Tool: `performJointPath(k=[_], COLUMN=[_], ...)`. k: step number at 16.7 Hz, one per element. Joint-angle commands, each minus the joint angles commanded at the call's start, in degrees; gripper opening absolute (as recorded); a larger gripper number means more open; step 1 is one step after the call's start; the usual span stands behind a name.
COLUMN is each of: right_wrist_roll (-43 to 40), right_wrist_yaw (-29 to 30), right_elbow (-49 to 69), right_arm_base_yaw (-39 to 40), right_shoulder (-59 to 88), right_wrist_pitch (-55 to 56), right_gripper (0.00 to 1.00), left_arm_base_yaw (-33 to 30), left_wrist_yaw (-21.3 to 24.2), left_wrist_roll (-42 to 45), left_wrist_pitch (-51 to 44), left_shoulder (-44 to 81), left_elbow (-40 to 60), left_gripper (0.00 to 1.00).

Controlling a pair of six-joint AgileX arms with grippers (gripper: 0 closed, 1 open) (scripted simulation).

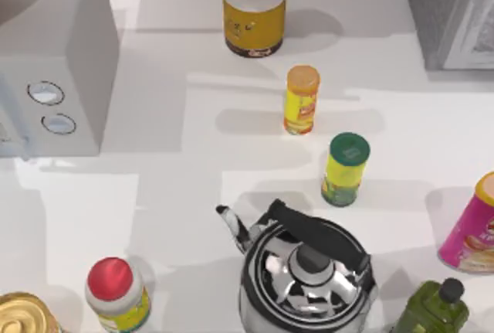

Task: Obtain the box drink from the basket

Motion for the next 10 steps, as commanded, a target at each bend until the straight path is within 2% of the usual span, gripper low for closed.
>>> performJointPath(k=[5, 10], right_wrist_roll=[0.0, 0.0], right_wrist_yaw=[0.0, 0.0], right_elbow=[0.0, 0.0], right_arm_base_yaw=[0.0, 0.0], right_shoulder=[0.0, 0.0], right_wrist_pitch=[0.0, 0.0], right_gripper=[1.0, 1.0], left_arm_base_yaw=[0.3, 0.1], left_wrist_yaw=[0.0, -0.3], left_wrist_roll=[0.1, 0.1], left_wrist_pitch=[-0.9, -9.2], left_shoulder=[-0.9, -1.8], left_elbow=[1.1, 8.2], left_gripper=[0.0, 0.0])
